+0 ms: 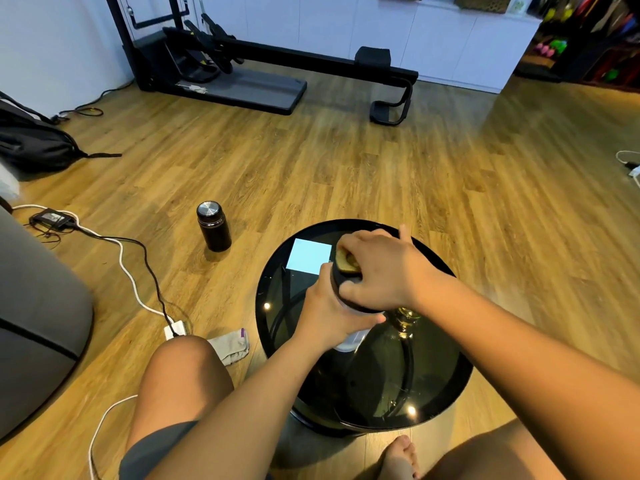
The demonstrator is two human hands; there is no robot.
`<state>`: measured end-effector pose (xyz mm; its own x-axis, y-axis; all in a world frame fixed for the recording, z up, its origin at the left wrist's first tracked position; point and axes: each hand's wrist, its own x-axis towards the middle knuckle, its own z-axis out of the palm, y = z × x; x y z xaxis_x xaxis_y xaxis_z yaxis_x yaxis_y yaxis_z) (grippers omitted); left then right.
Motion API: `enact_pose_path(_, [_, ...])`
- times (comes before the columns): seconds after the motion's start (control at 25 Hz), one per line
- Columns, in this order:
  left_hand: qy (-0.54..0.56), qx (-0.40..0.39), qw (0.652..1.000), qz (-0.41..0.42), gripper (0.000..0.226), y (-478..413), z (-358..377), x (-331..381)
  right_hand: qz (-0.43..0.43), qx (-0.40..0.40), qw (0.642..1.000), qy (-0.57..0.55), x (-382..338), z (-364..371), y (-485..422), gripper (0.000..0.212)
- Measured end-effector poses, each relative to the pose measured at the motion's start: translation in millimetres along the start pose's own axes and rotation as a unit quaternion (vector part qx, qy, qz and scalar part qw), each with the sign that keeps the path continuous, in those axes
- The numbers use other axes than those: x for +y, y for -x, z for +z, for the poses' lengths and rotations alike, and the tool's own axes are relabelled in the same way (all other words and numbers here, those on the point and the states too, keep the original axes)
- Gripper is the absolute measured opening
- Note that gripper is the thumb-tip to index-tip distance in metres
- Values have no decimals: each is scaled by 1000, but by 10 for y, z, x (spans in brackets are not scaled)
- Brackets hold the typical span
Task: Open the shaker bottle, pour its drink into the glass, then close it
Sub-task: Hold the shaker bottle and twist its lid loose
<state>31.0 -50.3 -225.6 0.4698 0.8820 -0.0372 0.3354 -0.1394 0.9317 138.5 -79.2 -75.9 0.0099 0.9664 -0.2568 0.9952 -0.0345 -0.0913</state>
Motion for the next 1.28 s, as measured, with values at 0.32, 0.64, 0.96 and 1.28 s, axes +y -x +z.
enact_pose_path(0.32, [-3,-3,1000,16,45,-10,12,-113,-198,112,968,-101,-49,237,342,17])
enact_pose_path(0.64, [-15,5,1000,-1,89,28,-26,58,61,-36,997,-6,89,-74,0,76])
enact_pose_path(0.96, [54,11,998,22,58,45,4,-31,-160,-21,982,94,-168,144,294,18])
enact_pose_path(1.28, [-26,1,1000,-9,97,15,-7,59,79,99,992,3,39,-59,171,82])
